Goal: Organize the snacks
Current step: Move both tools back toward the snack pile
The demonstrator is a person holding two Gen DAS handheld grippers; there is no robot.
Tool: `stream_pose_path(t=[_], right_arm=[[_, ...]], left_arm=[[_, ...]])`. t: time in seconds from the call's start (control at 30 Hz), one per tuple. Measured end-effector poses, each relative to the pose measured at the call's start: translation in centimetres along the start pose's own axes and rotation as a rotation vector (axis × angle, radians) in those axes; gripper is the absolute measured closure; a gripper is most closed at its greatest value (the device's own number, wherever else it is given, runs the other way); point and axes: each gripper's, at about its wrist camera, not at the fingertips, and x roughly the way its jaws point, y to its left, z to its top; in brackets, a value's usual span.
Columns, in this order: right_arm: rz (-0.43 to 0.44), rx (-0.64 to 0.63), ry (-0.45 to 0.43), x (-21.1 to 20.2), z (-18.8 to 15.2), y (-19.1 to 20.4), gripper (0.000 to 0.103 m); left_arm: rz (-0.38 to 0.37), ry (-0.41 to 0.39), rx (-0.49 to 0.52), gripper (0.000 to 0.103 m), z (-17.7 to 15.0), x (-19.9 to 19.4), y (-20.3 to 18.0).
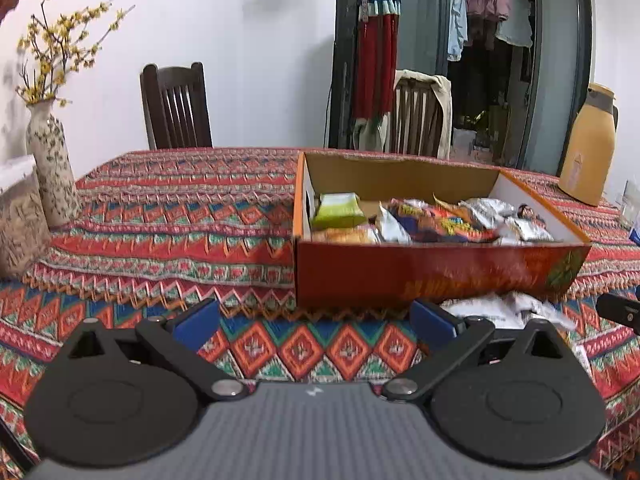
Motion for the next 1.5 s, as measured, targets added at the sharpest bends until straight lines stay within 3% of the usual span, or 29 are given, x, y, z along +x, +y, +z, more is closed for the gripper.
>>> stream_pose_path(t=[0.47, 1.1, 1.5], right_arm=[[-0.014, 0.111, 0.044, 2.2, -1.7, -1.6, 0.0], [-0.012, 0.062, 0.05, 1.9, -1.9, -0.2, 0.0], [-0.011, 0.055, 0.168, 3.5, -1.7, 2.7, 0.0]], left_arm=[[-0.008, -0.009, -0.034, 0.0, -1.1, 0.9, 0.5], [-0.016, -0.019, -0.071, 0.0, -1.0, 0.7, 1.1], [-0.035, -0.024, -0.109, 0.0, -1.1, 0.5, 1.8]])
